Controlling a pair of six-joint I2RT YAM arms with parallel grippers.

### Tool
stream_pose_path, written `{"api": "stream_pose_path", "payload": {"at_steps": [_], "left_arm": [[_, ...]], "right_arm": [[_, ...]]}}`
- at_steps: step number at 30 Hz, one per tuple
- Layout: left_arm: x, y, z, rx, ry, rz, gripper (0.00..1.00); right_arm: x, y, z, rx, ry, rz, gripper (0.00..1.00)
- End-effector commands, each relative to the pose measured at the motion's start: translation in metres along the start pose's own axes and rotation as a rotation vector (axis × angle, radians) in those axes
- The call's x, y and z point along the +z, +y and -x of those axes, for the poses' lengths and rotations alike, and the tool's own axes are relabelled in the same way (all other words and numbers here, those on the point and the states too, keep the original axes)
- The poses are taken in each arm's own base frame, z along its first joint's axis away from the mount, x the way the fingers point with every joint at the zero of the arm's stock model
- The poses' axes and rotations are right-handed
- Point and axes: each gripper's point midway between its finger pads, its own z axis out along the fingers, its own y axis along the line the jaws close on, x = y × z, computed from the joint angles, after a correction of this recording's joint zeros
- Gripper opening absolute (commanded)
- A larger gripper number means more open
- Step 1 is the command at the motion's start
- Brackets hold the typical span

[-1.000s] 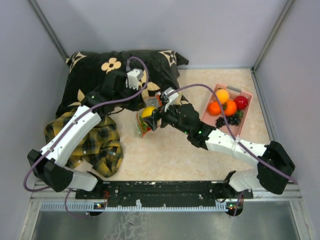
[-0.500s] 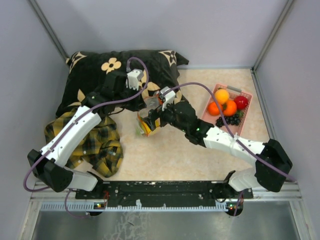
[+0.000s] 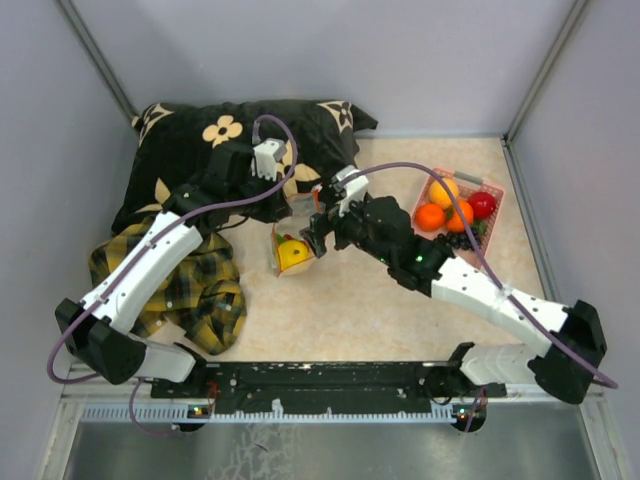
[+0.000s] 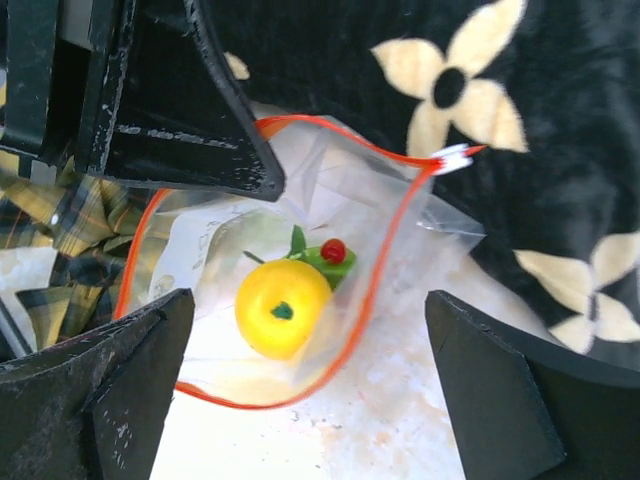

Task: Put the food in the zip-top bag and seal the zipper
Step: Pick up the fake fruit from the bin.

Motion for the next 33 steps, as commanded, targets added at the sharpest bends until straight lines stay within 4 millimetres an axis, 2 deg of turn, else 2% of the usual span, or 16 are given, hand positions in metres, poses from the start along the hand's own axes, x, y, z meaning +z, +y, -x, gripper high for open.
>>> {"api": "stream_pose_path", "payload": {"at_steps": [1,7,11,18,28,33], "left_arm": [[-0.009,-0.001,0.010,0.016,-0.052,-0.007,0.00],[-0.008,0.000,0.010,0.014,-0.052,-0.007,0.00],[-0.008,0.000,0.010,0.013,-0.050,-0.008,0.00],[-0.009,0.000,0.010,0.012,-0.053,-0.009,0.00],[-0.008,0.000,0.010,0.010,-0.053,-0.015,0.00],[-0.007,0.000,0.009,0.009,-0.050,-0.013,0.00]], "right_arm": [[-0.037,-0.031,0.035,-0.032,-0.045,-0.173,0.98],[-0.080,-0.101,0.012,0.076,0.038,-0.454,0.95],[-0.105,-0.136,-0.006,0.107,0.086,-0.618,0.95],[-0.148,-0.220,-0.068,0.288,0.227,-0.992,0.95],[-0.182,-0.292,-0.133,0.502,0.152,-1.285,0.95],[-0.188,-0.320,-0.153,0.575,0.107,-1.368,0.94]]}}
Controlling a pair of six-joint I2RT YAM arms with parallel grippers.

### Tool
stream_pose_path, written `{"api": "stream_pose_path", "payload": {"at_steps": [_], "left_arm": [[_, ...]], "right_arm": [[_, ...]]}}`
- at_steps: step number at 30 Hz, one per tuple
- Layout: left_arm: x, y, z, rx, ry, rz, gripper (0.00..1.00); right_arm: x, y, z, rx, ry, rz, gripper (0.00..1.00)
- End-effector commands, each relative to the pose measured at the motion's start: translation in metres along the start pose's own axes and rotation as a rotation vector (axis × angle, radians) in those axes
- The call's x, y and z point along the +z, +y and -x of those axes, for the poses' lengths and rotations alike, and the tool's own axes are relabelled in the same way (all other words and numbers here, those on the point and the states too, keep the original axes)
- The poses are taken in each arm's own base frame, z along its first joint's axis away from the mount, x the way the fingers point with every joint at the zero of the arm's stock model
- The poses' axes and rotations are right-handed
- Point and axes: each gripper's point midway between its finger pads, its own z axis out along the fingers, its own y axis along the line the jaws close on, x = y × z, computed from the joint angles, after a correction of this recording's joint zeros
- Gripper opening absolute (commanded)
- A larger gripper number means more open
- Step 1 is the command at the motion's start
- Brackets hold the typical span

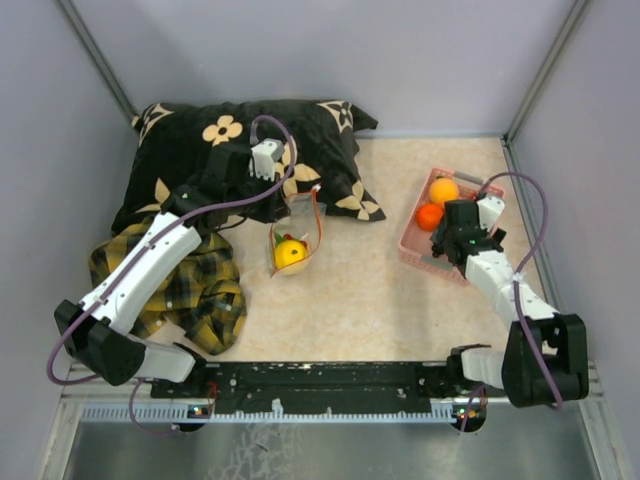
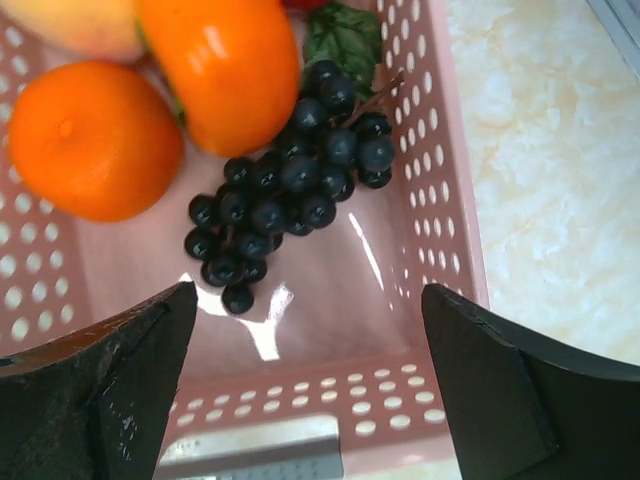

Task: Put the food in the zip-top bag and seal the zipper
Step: Pick up the fake fruit from the bin.

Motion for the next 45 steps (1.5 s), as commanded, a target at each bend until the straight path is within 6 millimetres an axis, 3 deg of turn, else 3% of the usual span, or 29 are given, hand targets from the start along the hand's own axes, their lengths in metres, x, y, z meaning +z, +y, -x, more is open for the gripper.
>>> {"api": "stream_pose_path", "payload": {"at_steps": [1,10,17,26,28,32,41,45], "left_arm": [[-0.006,-0.003,0.009,0.013,-0.043,-0.019,0.00],[-0.005,-0.002,0.009,0.011,-0.041,-0.019,0.00],[-0.004,0.000,0.009,0.006,-0.038,-0.017,0.00],[-0.006,0.000,0.010,0.007,-0.043,-0.019,0.00],[-0.006,0.000,0.010,0.007,-0.043,-0.019,0.00],[-0.006,-0.001,0.009,0.007,-0.043,-0.022,0.00],[-0.007,-0.002,0.010,0.006,-0.045,-0.028,0.00],[-0.007,-0.001,0.010,0.003,-0.046,-0.026,0.00]], "right_arm": [[0.023,-0.002,0.028,0.177,-0.109,-0.031,0.93],[0.066,0.000,0.030,0.280,-0.104,-0.042,0.89],[0.095,0.003,0.004,0.313,0.039,-0.077,0.88],[0.104,-0.003,-0.010,0.315,0.131,-0.097,0.80],[0.103,-0.003,-0.011,0.313,0.132,-0.079,0.71],[0.098,-0.005,-0.011,0.308,0.122,-0.064,0.37],[0.072,-0.016,0.002,0.287,0.063,-0.054,0.18],[0.059,-0.018,0.006,0.281,0.037,-0.023,0.03]]}}
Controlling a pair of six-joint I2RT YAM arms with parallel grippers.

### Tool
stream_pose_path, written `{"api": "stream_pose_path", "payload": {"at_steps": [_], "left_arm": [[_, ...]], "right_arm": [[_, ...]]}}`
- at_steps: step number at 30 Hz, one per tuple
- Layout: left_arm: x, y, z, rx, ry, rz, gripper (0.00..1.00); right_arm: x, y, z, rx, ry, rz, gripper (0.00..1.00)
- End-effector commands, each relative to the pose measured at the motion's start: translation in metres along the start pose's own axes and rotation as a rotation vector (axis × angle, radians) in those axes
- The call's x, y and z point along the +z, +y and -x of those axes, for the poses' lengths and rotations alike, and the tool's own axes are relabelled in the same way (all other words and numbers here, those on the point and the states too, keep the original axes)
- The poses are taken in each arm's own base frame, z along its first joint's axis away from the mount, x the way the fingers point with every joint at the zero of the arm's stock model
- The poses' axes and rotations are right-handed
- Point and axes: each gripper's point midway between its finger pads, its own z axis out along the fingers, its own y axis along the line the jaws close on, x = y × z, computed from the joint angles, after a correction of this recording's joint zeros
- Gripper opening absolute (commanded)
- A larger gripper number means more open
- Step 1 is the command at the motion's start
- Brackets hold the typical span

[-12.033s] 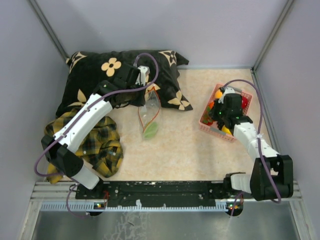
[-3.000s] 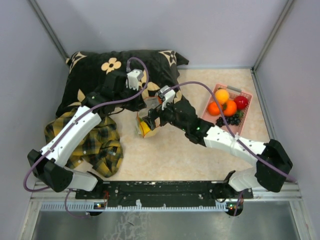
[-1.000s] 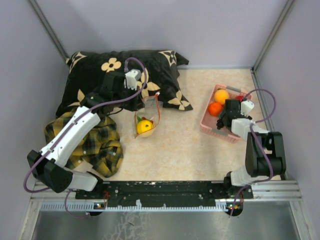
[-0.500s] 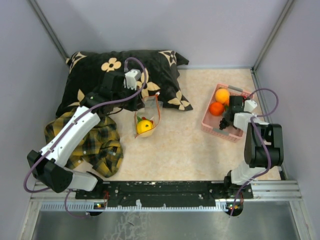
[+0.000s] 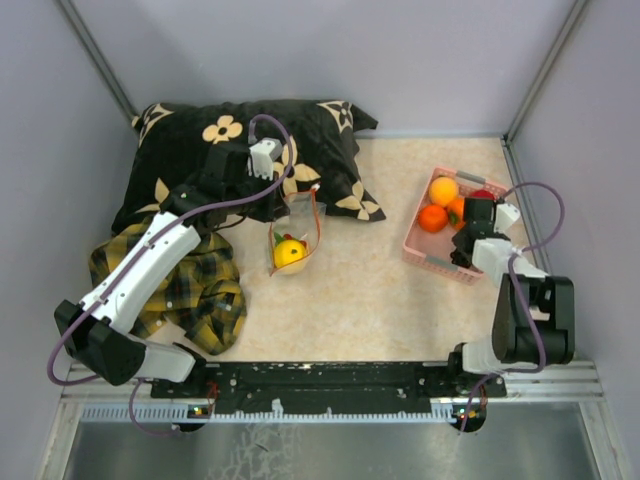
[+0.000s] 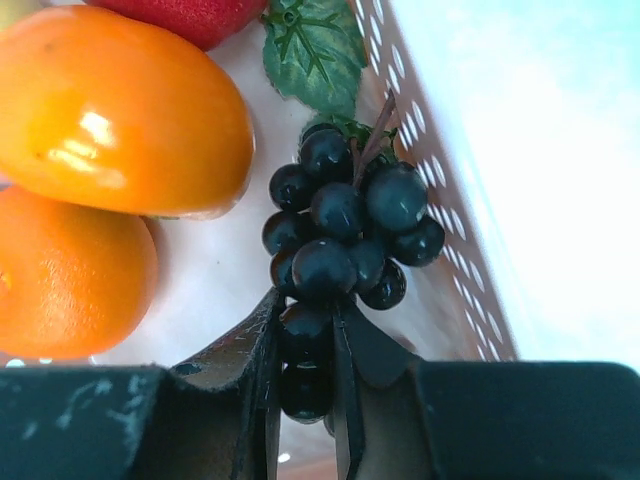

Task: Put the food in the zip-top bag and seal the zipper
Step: Pick up the fake fruit from the bin, then place the fake fruit in the zipper food storage bag.

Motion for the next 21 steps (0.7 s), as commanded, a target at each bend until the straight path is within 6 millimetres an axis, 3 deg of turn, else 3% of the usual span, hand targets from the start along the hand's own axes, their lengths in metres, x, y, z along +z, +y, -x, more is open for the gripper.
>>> {"api": "stream_pose_path", "payload": {"at_steps": [1,9,21], "left_arm": [[-0.007,-0.004,0.009,0.011,-0.042,-0.023,0.00],[-0.007,-0.005,0.008,0.009,-0.041,-0.028,0.00],[-0.006,-0.005,0.008,0.007,-0.038,-0.031,0.00]], "right_arm": [[-0.019,0.000,0.017,-0.004,-0.069,0.040,0.01],[-0.046,-0.002,0.032,-0.040,-0.122,0.086,0.00],[-0.118,0.032,0.067,-0.125,-0.206,0.351,0.00]]}}
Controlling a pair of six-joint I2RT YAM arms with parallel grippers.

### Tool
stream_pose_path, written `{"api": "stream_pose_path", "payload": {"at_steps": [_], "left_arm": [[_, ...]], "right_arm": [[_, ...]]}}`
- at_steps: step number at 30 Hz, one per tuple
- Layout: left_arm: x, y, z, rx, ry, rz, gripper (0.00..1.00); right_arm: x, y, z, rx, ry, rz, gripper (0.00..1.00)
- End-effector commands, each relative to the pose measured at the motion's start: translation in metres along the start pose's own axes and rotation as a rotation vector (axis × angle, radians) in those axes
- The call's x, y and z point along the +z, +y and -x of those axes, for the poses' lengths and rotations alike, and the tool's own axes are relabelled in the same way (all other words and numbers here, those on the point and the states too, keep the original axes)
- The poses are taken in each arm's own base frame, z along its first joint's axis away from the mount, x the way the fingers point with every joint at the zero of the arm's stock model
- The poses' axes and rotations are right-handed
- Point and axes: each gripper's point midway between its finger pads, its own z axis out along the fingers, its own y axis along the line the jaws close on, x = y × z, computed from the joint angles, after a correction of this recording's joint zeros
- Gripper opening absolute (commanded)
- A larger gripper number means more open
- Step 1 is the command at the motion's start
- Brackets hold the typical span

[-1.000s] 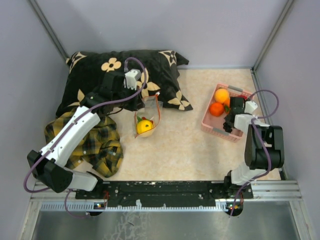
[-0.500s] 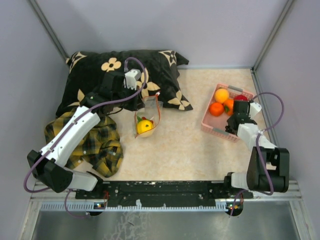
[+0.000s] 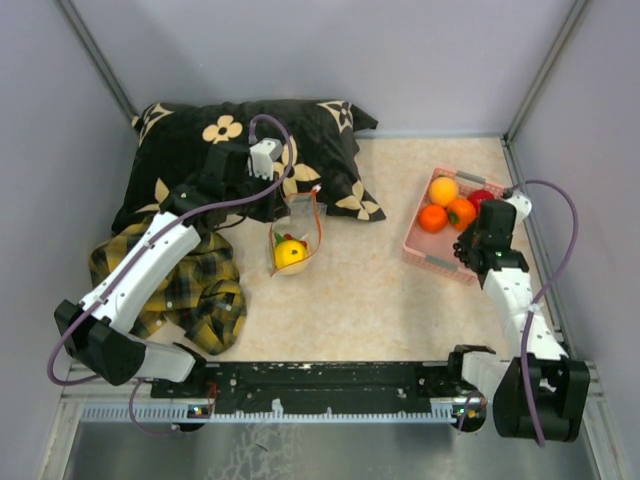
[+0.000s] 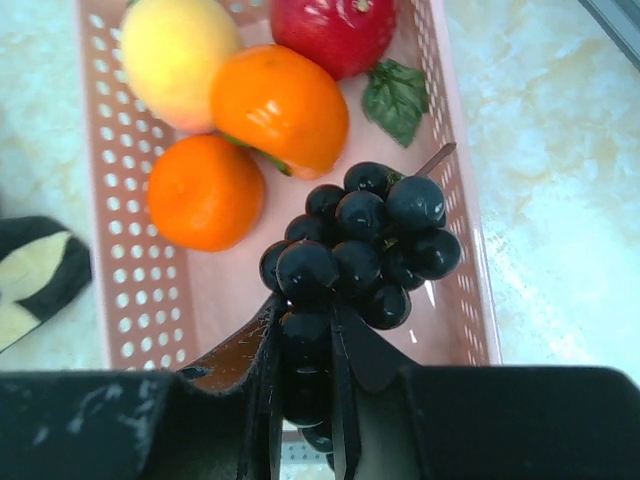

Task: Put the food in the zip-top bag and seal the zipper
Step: Place the fake fruit in the zipper food storage bag.

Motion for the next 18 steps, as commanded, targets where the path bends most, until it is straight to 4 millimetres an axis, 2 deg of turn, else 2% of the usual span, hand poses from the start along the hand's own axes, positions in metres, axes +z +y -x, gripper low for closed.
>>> {"api": "stream_pose_path", "payload": {"at_steps": [1,6,10,13,18], "left_arm": [[-0.006,-0.003,0.009,0.006,-0.040,-0.019,0.00],[-0.005,-0.004,0.008,0.007,-0.039,-0.023,0.00],[-0.006,-0.004,0.009,0.005,-0.041,-0.025,0.00],[-0.006,-0.003,0.010,0.003,-0.044,-0.024,0.00],[-0.005,-0.003,0.009,0.001,-0.041,-0.026,0.00]], "right_arm": [[-0.031,0.031,0.040,-0.039,-0.083,0.154,0.00],[-0.061,0.060,0.056,-0.094,-0.125,0.299,0.00],[-0.093,0.090,0.064,-0.141,-0.164,0.446,0.00],[-0.119,0.117,0.065,-0.162,-0.186,0.586,0.00],[-0.153,0.147,0.064,-0.177,-0.192,0.755,0.00]]}}
